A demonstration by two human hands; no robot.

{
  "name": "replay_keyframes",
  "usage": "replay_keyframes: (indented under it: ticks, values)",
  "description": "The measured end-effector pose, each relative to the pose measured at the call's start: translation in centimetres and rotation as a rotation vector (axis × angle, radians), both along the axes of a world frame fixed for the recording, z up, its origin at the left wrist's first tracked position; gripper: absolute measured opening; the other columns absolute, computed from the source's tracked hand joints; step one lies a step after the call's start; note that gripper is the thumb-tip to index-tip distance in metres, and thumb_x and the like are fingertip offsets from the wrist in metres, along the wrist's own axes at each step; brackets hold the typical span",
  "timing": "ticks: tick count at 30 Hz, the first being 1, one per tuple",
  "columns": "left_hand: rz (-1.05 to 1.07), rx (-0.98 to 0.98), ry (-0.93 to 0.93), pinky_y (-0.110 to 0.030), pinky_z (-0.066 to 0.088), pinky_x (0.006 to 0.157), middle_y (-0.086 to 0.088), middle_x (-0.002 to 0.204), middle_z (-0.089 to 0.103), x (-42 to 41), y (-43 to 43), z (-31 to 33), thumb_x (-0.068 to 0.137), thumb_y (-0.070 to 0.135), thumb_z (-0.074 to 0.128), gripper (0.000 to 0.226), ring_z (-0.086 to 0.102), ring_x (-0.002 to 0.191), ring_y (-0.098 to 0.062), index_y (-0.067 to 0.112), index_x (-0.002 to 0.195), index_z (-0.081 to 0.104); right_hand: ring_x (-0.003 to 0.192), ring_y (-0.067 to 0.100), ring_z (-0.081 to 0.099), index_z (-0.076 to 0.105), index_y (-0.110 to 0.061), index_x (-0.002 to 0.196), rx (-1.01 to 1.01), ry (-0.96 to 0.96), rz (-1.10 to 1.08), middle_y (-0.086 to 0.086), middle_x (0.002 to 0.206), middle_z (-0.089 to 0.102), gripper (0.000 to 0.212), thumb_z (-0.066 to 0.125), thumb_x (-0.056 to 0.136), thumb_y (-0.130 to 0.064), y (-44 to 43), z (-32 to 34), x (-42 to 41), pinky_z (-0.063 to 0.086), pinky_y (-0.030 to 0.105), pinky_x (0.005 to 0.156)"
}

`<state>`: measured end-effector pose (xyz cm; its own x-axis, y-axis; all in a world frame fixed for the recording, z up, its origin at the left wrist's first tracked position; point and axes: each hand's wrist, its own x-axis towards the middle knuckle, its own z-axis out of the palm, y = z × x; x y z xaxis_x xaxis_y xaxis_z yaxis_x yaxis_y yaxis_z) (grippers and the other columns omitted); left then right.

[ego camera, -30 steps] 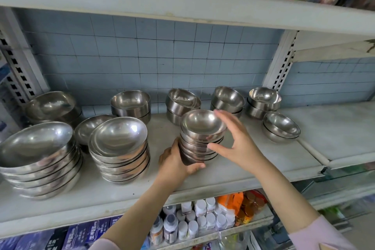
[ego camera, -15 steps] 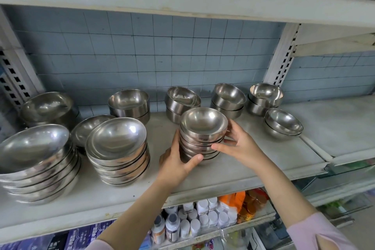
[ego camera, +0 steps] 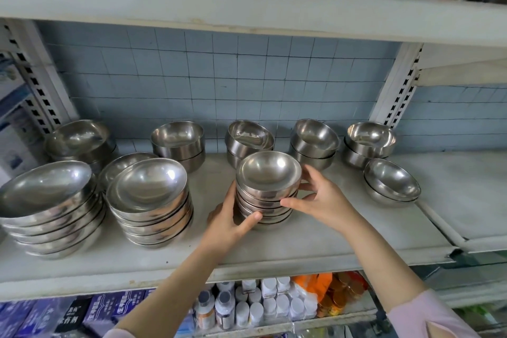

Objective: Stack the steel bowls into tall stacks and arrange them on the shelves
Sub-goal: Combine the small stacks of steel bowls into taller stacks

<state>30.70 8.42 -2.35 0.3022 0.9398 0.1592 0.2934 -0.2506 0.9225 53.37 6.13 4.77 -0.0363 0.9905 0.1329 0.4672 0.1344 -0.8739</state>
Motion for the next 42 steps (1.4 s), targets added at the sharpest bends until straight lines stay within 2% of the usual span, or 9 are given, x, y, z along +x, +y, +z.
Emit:
replay_keyframes:
  ticks: [5, 9, 12, 20, 27, 30, 33, 37, 42]
  values:
    - [0.028, 0.021, 0.026, -0.019, 0.032, 0.106, 0.049, 0.129, 0.04, 0.3, -0.1, 0.5, 0.072, 0.067, 0.063, 0.083, 0.036, 0.127, 0.019, 0.058, 0.14, 0.017, 0.115, -0.005, 0.059, 0.047, -0.052, 0.126, 0.036, -0.031, 0.033, -0.028, 0.122, 0.062, 0.072, 0.087, 0.066, -0.043, -0.1, -0.2, 0.2, 0.053, 0.02, 0.089]
    - [0.042, 0.036, 0.035, -0.023, 0.029, 0.111, 0.049, 0.136, 0.029, 0.4, -0.2, 0.5, 0.072, 0.066, 0.064, 0.095, 0.033, 0.134, 0.012, 0.058, 0.144, 0.003, 0.124, -0.003, 0.052, 0.006, -0.04, 0.156, -0.003, -0.074, 0.11, -0.031, 0.142, 0.04, 0.126, 0.08, 0.056, -0.062, 0.1, 0.6, 0.3, 0.044, 0.023, 0.103]
    - [0.051, 0.072, 0.045, -0.02, 0.019, 0.112, 0.044, 0.144, 0.011, 0.4, -0.3, 0.5, 0.072, 0.07, 0.062, 0.108, 0.016, 0.141, 0.009, 0.058, 0.141, -0.019, 0.129, 0.004, 0.048, 0.018, -0.035, 0.156, 0.029, -0.087, 0.086, -0.02, 0.149, 0.041, 0.118, 0.081, 0.059, -0.059, 0.3, 0.9, 0.2, 0.042, 0.026, 0.106]
    - [0.019, 0.112, 0.061, 0.0, 0.015, 0.104, 0.044, 0.144, 0.015, 0.6, -0.3, 0.8, 0.081, 0.056, 0.061, 0.1, 0.016, 0.136, 0.02, 0.04, 0.148, -0.011, 0.131, 0.003, 0.048, 0.032, -0.035, 0.15, 0.034, 0.024, 0.057, -0.016, 0.14, 0.052, 0.101, 0.088, 0.066, -0.04, 0.9, -0.2, 0.3, 0.047, 0.028, 0.104]
    - [0.023, 0.084, 0.057, -0.018, 0.019, 0.114, 0.036, 0.151, 0.016, 0.6, -0.2, 0.7, 0.08, 0.059, 0.062, 0.103, 0.017, 0.141, 0.011, 0.037, 0.153, -0.008, 0.119, -0.016, 0.05, 0.036, -0.061, 0.128, 0.06, -0.033, 0.072, -0.043, 0.118, 0.053, 0.085, 0.085, 0.058, -0.054, 0.9, 0.2, 0.2, 0.049, 0.023, 0.099]
    - [0.009, 0.043, 0.096, -0.024, 0.023, 0.115, 0.022, 0.156, 0.02, 0.7, -0.4, 0.6, 0.075, 0.061, 0.07, 0.117, 0.022, 0.142, 0.005, 0.041, 0.149, -0.019, 0.137, 0.004, 0.042, 0.025, -0.044, 0.15, 0.003, -0.003, 0.108, -0.026, 0.143, 0.042, 0.116, 0.083, 0.052, -0.068, 1.3, -0.5, 0.8, 0.046, 0.036, 0.107]
    - [0.064, -0.031, 0.135, -0.021, 0.025, 0.111, 0.02, 0.148, 0.026, 0.9, -0.5, 0.2, 0.064, 0.057, 0.081, 0.136, 0.028, 0.138, 0.001, 0.037, 0.148, -0.024, 0.141, 0.004, 0.035, 0.007, -0.043, 0.154, -0.06, 0.008, 0.137, -0.017, 0.159, 0.025, 0.133, 0.085, 0.049, -0.069, 0.7, -1.7, 1.8, 0.044, 0.038, 0.109]
    - [0.152, -0.101, 0.157, -0.019, 0.036, 0.094, 0.016, 0.126, 0.05, 1.2, 0.0, 0.0, 0.059, 0.048, 0.087, 0.114, 0.046, 0.127, -0.008, 0.024, 0.148, 0.02, 0.134, 0.007, 0.048, 0.024, -0.029, 0.154, -0.121, 0.135, 0.141, -0.008, 0.152, 0.043, 0.114, 0.088, 0.061, -0.041, 0.5, -3.4, 2.9, 0.05, 0.036, 0.104]
    - [0.167, -0.11, 0.162, -0.024, 0.038, 0.093, 0.004, 0.136, 0.053, 4.2, 0.7, 0.8, 0.06, 0.052, 0.086, 0.112, 0.049, 0.127, -0.016, 0.023, 0.147, 0.022, 0.116, -0.005, 0.06, 0.049, -0.029, 0.133, -0.069, 0.199, 0.102, -0.009, 0.132, 0.06, 0.063, 0.073, 0.083, 0.001, 1.8, -3.0, 4.5, 0.05, 0.019, 0.098]
